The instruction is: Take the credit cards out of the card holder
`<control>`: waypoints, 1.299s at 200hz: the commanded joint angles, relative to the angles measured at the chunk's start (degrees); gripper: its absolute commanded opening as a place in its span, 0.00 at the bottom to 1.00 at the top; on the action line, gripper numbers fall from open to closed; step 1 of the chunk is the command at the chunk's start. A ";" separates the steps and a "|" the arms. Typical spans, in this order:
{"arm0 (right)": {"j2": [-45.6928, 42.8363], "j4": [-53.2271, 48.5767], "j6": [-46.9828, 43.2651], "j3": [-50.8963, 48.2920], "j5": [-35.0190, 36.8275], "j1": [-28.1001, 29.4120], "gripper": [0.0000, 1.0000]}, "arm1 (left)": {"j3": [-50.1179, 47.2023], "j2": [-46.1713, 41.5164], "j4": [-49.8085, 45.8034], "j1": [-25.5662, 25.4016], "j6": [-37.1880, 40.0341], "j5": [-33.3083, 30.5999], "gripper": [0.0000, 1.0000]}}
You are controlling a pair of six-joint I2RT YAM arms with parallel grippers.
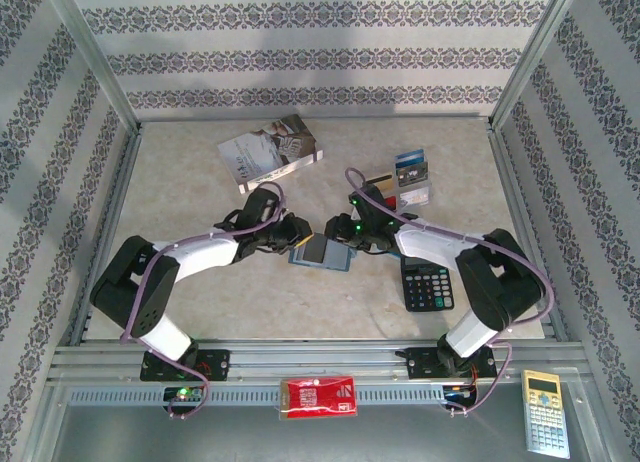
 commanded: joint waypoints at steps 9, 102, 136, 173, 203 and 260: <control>2.44 4.31 3.80 -1.19 -2.10 0.50 0.35 | 5.27 4.85 -13.60 0.22 9.69 -2.80 0.18; 6.84 1.41 3.40 -0.55 -1.56 1.87 0.26 | 9.56 12.60 -18.40 0.26 11.76 -5.71 0.12; 7.34 1.62 3.24 -0.45 -1.58 1.95 0.23 | 7.93 12.53 -20.10 0.21 10.05 -7.87 0.09; 7.86 4.32 2.98 -0.76 -4.00 1.91 0.22 | 6.20 12.70 -19.06 0.23 8.84 -7.03 0.09; 7.91 5.45 2.80 -0.72 -4.75 1.95 0.19 | 5.43 12.41 -18.35 0.25 8.32 -6.50 0.09; 7.84 4.57 2.70 -0.89 -3.42 1.85 0.18 | 5.96 10.23 -17.97 0.36 8.39 -5.35 0.09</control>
